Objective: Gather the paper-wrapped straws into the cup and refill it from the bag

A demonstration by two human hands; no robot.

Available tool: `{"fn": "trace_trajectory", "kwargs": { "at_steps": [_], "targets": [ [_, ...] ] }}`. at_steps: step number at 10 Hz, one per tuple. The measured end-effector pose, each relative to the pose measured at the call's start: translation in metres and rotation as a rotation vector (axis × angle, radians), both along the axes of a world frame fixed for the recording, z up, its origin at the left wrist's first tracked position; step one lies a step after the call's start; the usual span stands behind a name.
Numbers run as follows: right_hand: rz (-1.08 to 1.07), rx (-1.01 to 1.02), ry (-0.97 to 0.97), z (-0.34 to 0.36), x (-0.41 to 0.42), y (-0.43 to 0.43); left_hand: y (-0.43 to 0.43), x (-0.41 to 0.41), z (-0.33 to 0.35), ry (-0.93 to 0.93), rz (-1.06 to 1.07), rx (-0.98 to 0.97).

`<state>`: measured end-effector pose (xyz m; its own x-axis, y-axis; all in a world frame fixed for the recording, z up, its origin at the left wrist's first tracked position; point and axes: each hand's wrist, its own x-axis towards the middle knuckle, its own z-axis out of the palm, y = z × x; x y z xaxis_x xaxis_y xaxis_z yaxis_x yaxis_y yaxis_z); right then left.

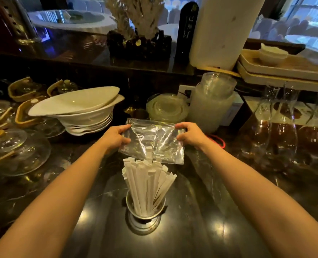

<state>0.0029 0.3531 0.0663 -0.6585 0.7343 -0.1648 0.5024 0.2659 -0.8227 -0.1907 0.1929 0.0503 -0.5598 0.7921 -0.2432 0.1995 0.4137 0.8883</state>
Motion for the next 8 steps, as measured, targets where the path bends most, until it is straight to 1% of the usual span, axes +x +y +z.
{"fn": "trace_trajectory", "kwargs": {
  "at_steps": [1,2,3,4,5,6,7,8],
  "targets": [
    [0.119,0.168,-0.225,-0.028,0.002,-0.007,-0.011,0.006,-0.023,0.098,-0.098,-0.152],
    [0.211,0.226,-0.342,-0.056,0.004,-0.016,-0.019,0.012,-0.043,0.219,-0.236,-0.252],
    [0.243,0.216,-0.441,-0.078,0.007,-0.025,-0.023,0.018,-0.054,0.181,-0.149,-0.325],
    [0.261,0.25,-0.473,-0.088,0.011,-0.03,-0.027,0.025,-0.059,0.206,-0.083,-0.393],
    [0.244,0.319,-0.578,-0.083,0.015,-0.033,-0.033,0.029,-0.06,0.398,-0.123,-0.449],
    [0.258,0.364,-0.653,-0.077,0.019,-0.037,-0.039,0.031,-0.059,0.71,-0.326,-0.554],
    [0.217,0.382,-0.575,-0.06,0.026,-0.045,-0.042,0.026,-0.053,0.826,-0.374,-0.61],
    [0.148,0.46,-0.437,-0.041,0.03,-0.052,-0.042,0.02,-0.038,0.901,-0.296,-0.529]
  ]
}}
